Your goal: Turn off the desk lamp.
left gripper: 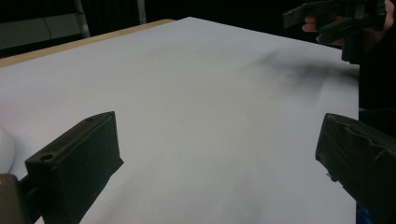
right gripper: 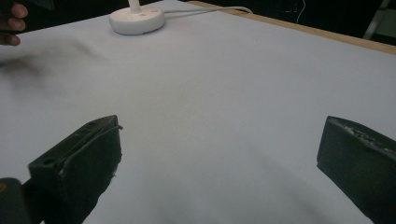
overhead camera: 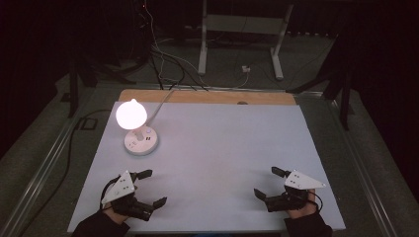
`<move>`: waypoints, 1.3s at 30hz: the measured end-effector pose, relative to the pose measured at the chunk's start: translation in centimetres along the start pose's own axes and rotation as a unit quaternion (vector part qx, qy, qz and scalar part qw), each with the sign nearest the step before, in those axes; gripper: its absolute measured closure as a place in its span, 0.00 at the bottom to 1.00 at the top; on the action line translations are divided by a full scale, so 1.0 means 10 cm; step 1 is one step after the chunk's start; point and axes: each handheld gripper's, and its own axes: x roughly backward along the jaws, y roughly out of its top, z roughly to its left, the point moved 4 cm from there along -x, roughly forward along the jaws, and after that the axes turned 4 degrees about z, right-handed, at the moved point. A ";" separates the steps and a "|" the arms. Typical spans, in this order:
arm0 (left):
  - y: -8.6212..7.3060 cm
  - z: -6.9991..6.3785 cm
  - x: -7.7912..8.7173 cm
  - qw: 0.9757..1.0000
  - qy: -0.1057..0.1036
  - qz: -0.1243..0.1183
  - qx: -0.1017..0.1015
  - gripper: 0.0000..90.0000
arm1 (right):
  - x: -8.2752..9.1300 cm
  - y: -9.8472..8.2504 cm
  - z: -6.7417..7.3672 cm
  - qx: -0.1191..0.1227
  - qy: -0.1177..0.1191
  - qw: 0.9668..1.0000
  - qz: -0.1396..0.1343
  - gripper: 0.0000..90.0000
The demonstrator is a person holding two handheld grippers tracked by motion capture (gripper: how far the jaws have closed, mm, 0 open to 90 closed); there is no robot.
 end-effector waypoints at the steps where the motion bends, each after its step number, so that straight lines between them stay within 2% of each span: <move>1: -0.01 -0.01 -0.01 1.000 0.002 0.008 -0.010 0.01 | 0.00 0.00 0.00 0.001 -0.002 1.000 0.001 0.00; 3: 0.00 -0.03 -0.02 1.000 0.007 0.012 -0.021 0.01 | 0.00 0.00 0.00 0.004 -0.004 1.000 0.001 0.00; 5: 0.00 -0.04 -0.02 1.000 0.004 0.009 -0.023 0.01 | 0.01 0.00 -0.01 0.004 -0.006 1.000 -0.003 0.00; 8: -0.01 -0.03 -0.03 1.000 -0.001 0.018 -0.018 0.01 | 0.01 0.00 -0.01 0.001 -0.005 1.000 -0.002 0.00; 11: 0.00 -0.03 -0.02 1.000 -0.005 0.011 -0.014 0.01 | 0.01 0.00 0.00 0.005 -0.006 1.000 -0.004 0.00; 15: 0.00 -0.06 -0.03 1.000 -0.013 0.017 -0.017 0.01 | 0.02 0.01 0.01 0.007 -0.009 1.000 -0.009 0.00; 27: 0.08 -0.11 -0.01 0.999 -0.023 0.012 -0.023 0.01 | 0.04 0.02 0.01 0.008 -0.014 1.000 -0.014 0.00; 39: 0.29 -0.08 0.01 1.000 -0.012 -0.014 -0.015 0.01 | 0.03 0.01 0.01 0.001 -0.015 1.000 -0.016 0.00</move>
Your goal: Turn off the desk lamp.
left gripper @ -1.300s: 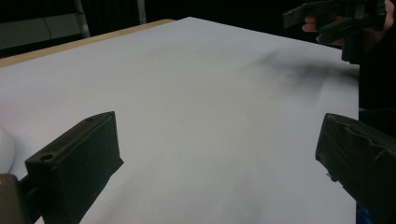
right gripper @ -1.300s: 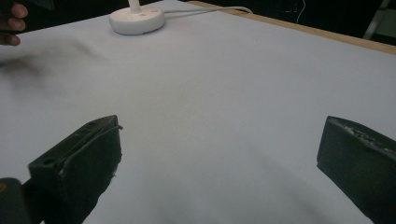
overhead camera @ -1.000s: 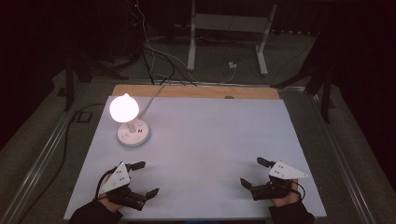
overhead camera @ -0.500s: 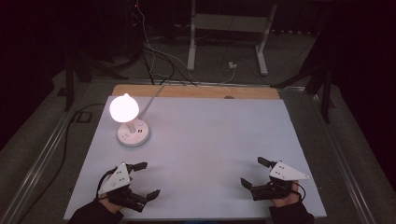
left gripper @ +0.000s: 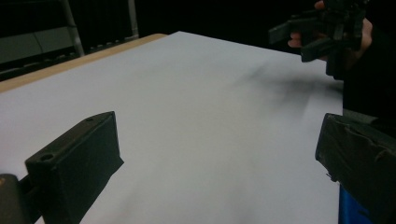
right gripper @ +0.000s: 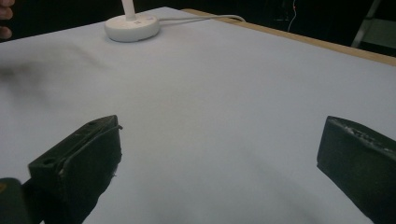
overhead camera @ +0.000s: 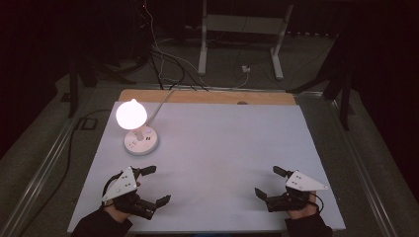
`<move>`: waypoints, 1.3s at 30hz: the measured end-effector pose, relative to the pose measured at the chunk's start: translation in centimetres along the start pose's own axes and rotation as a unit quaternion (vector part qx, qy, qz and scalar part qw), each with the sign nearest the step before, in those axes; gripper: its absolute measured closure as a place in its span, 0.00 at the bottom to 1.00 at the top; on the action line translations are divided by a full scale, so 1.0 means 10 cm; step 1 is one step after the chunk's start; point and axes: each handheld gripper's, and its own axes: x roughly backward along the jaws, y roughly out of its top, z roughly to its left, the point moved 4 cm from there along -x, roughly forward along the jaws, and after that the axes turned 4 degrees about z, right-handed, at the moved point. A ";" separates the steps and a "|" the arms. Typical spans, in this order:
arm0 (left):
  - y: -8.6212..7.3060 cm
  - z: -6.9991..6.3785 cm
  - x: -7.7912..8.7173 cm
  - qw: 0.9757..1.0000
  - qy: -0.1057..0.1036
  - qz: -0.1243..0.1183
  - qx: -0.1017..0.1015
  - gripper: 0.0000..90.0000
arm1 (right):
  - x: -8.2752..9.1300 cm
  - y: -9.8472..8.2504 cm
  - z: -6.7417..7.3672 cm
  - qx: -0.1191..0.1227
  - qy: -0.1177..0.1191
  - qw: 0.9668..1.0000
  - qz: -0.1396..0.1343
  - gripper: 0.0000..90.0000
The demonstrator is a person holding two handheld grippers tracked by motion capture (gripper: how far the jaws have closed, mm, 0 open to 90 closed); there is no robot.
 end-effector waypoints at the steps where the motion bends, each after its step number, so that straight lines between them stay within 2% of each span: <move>1: 0.01 0.00 0.00 1.000 0.001 -0.002 0.001 0.01 | 0.00 0.00 0.00 0.000 -0.001 1.000 0.000 0.00; 15: 0.17 0.13 -0.04 1.000 0.019 -0.016 0.009 0.01 | 0.01 0.00 -0.01 -0.006 -0.002 1.000 -0.005 0.00; 22: 0.27 0.24 -0.05 0.999 0.044 -0.024 0.010 0.01 | 0.01 0.00 0.00 -0.004 -0.003 1.000 -0.003 0.00; 28: 0.31 0.31 -0.06 0.998 0.055 -0.026 0.015 0.01 | 0.01 0.00 -0.01 -0.004 -0.003 1.000 -0.005 0.00; 30: 0.33 0.35 -0.08 0.997 0.072 -0.027 0.017 0.01 | 0.01 0.00 -0.01 -0.003 -0.002 1.000 -0.005 0.00; 31: 0.33 0.35 -0.08 0.997 0.072 -0.027 0.017 0.01 | 0.01 0.00 -0.01 -0.003 -0.002 1.000 -0.005 0.00; 36: 0.29 0.48 -0.15 0.994 0.099 -0.020 0.032 0.01 | 0.01 0.00 0.00 -0.003 -0.001 1.000 -0.004 0.00; 39: 0.25 0.54 -0.18 0.990 0.131 -0.019 0.039 0.01 | 0.01 0.00 0.00 -0.007 0.000 1.000 -0.002 0.00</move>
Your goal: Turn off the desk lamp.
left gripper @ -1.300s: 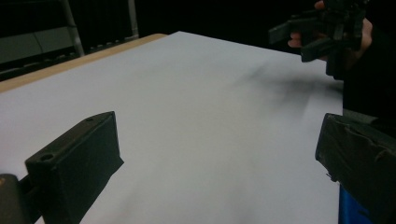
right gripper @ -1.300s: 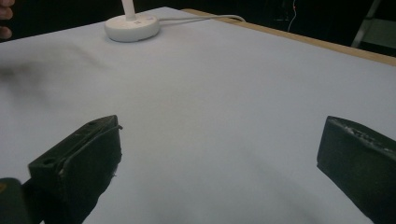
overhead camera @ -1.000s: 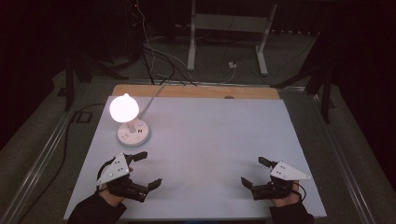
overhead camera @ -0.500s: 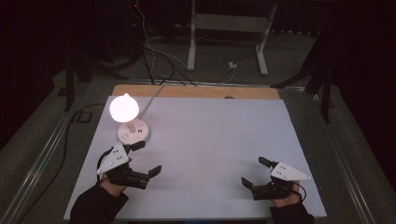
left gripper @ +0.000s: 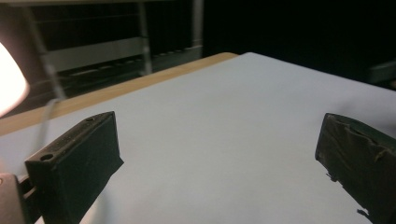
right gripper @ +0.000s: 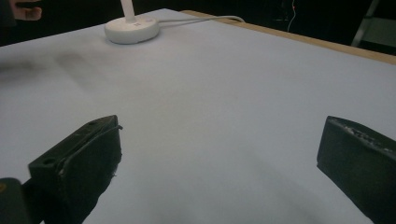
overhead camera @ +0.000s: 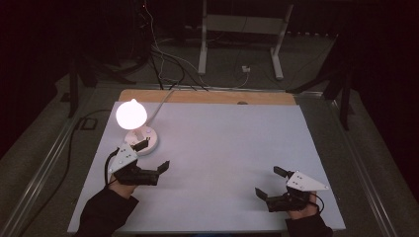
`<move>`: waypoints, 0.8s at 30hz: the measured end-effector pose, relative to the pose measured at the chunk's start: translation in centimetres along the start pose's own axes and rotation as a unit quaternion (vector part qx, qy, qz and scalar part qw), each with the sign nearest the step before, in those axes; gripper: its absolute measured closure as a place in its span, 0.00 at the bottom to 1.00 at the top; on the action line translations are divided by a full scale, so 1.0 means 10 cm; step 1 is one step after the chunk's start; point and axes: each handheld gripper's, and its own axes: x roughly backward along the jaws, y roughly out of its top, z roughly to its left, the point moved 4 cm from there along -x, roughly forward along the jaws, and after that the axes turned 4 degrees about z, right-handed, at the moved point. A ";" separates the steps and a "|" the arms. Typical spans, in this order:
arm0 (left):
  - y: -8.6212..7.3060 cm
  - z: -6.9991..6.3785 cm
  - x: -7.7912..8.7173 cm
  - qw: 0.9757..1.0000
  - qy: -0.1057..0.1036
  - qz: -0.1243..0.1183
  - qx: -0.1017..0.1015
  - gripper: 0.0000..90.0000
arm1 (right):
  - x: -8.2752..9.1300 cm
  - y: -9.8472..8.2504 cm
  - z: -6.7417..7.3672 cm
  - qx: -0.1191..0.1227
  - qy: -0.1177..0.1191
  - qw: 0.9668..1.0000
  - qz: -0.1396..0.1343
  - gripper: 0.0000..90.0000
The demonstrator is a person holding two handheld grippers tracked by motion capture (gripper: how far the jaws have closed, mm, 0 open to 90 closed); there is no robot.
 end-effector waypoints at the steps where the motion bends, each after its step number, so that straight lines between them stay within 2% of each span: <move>1: -0.01 0.02 -0.01 1.000 0.006 0.000 0.003 0.01 | 0.00 0.00 0.00 0.000 0.001 1.000 0.000 0.00; 2: -0.02 0.04 -0.03 1.000 0.018 0.000 0.007 0.01 | 0.00 0.00 0.00 0.000 0.002 1.000 0.000 0.00; 3: -0.02 0.04 -0.03 1.000 0.018 0.000 0.007 0.01 | -0.01 0.00 0.00 0.000 0.003 1.000 0.001 0.00; 6: -0.04 0.09 -0.07 0.999 0.042 0.001 0.016 0.01 | 0.00 0.00 0.01 0.001 0.004 1.000 0.001 0.00; 9: -0.05 0.13 -0.10 0.998 0.057 0.006 0.020 0.01 | 0.00 0.00 0.00 0.002 0.003 1.000 -0.002 0.00; 12: -0.05 0.18 -0.11 0.996 0.074 0.003 0.040 0.01 | 0.00 0.00 0.00 0.000 0.004 1.000 -0.001 0.00; 15: -0.05 0.23 -0.13 0.994 0.104 0.008 0.044 0.01 | 0.00 0.00 0.00 -0.002 0.006 1.000 -0.001 0.00; 16: -0.05 0.23 -0.13 0.994 0.104 0.008 0.044 0.01 | 0.00 0.00 0.00 -0.002 0.006 1.000 -0.001 0.00; 19: -0.06 0.29 -0.15 0.990 0.127 0.016 0.061 0.01 | 0.00 0.00 0.01 -0.001 0.006 1.000 0.000 0.00; 23: -0.07 0.33 -0.17 0.987 0.149 0.020 0.063 0.01 | 0.00 0.00 0.00 -0.003 0.008 1.000 0.000 0.00; 24: -0.07 0.34 -0.17 0.986 0.154 0.019 0.069 0.01 | 0.00 0.00 0.00 -0.003 0.008 1.000 -0.001 0.00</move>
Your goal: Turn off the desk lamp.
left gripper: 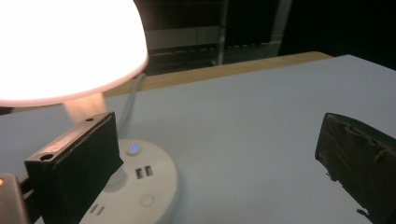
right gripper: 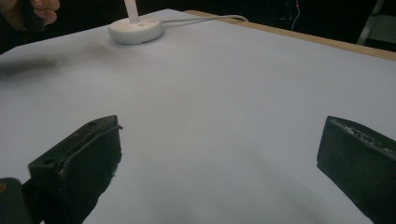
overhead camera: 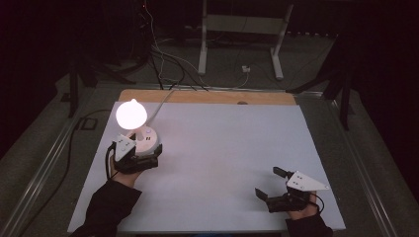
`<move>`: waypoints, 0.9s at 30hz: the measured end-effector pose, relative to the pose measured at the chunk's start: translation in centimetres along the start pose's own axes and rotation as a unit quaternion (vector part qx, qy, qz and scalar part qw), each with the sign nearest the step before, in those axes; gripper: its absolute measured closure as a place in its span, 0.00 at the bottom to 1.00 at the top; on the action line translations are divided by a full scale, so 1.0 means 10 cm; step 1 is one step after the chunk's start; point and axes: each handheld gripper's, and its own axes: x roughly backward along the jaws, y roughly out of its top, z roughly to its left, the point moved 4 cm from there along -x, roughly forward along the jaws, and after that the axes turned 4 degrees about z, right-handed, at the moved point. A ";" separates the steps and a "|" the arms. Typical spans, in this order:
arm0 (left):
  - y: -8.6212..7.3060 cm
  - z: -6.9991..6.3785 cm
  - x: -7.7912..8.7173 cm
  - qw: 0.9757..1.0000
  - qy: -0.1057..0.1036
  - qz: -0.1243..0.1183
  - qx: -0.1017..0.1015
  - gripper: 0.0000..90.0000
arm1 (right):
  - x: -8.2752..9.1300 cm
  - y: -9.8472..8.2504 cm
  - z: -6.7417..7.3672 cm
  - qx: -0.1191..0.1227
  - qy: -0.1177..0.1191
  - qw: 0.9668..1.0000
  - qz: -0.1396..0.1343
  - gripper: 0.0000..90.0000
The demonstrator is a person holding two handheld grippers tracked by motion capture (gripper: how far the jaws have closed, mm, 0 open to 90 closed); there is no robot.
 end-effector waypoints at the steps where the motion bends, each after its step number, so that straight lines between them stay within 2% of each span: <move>1: 0.00 0.01 -0.01 1.000 -0.005 0.003 0.008 0.01 | 0.00 0.00 0.00 0.000 0.000 1.000 -0.001 0.00; 5: -0.03 0.06 -0.07 1.000 0.019 0.018 0.005 0.01 | 0.00 0.00 0.00 -0.002 0.002 1.000 0.002 0.00; 7: -0.03 0.07 -0.08 0.999 0.024 0.024 0.005 0.04 | 0.00 0.00 0.00 0.000 0.002 1.000 0.001 0.00; 10: -0.04 0.09 -0.12 0.998 0.051 0.030 0.003 0.06 | 0.00 0.00 0.00 -0.004 0.003 1.000 -0.001 0.00; 16: -0.06 0.13 -0.14 0.997 0.063 0.036 0.003 0.18 | 0.00 0.00 0.00 -0.003 0.004 1.000 -0.001 0.00; 18: -0.07 0.16 -0.16 0.997 0.070 0.042 0.011 0.20 | 0.01 0.00 0.00 -0.003 0.004 1.000 -0.001 0.00; 27: -0.14 0.26 -0.20 0.994 0.083 0.058 0.030 0.44 | 0.00 0.00 0.00 -0.003 0.005 1.000 0.000 0.00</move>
